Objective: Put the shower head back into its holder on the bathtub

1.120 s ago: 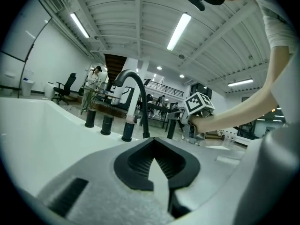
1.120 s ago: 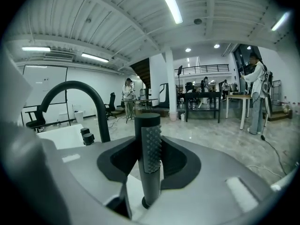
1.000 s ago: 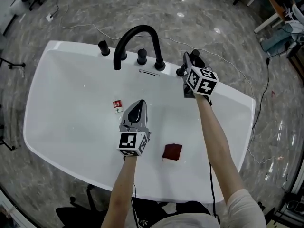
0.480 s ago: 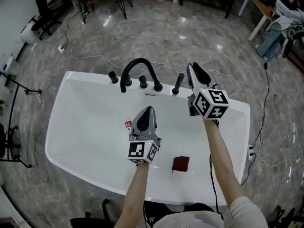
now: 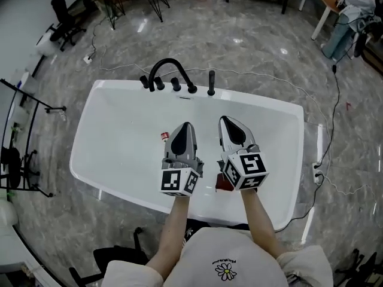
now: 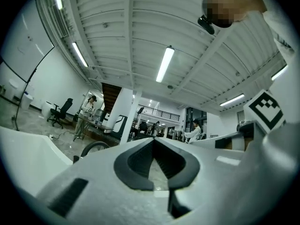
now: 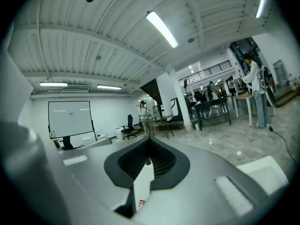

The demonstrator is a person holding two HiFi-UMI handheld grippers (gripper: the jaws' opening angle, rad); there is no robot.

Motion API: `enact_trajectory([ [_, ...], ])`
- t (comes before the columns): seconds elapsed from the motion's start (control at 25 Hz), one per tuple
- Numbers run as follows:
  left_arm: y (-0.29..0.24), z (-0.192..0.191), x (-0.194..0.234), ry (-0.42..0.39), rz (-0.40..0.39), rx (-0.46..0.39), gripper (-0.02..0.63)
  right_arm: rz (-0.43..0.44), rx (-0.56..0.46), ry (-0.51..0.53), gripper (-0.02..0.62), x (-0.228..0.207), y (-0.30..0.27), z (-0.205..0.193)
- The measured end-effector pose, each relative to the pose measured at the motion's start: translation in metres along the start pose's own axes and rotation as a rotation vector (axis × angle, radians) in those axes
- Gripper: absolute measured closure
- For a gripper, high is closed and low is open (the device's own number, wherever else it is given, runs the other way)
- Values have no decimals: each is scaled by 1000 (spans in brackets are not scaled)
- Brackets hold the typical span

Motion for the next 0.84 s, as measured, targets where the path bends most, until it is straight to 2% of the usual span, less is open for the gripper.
enact_trajectory([
  [0.24,22,-3,-41,-1,32,5,607,27,-4,46,592,1,57,6],
  [0.6,30,14,-97,-118,22,-2,607,52,-92,43,591,-17,92,38],
  [0.84,35,33,-120,-114,47,-84,607,76,-143,37,591,-30,109,56],
])
Point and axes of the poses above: the fingertips, and each gripper's own axes: y backward along the fingers, x to its left, z out of its top, the point moved 5 cm from there along y, backward along the fingers, and after that the axes turned 2 degrees about y, right-handed, at the moved point
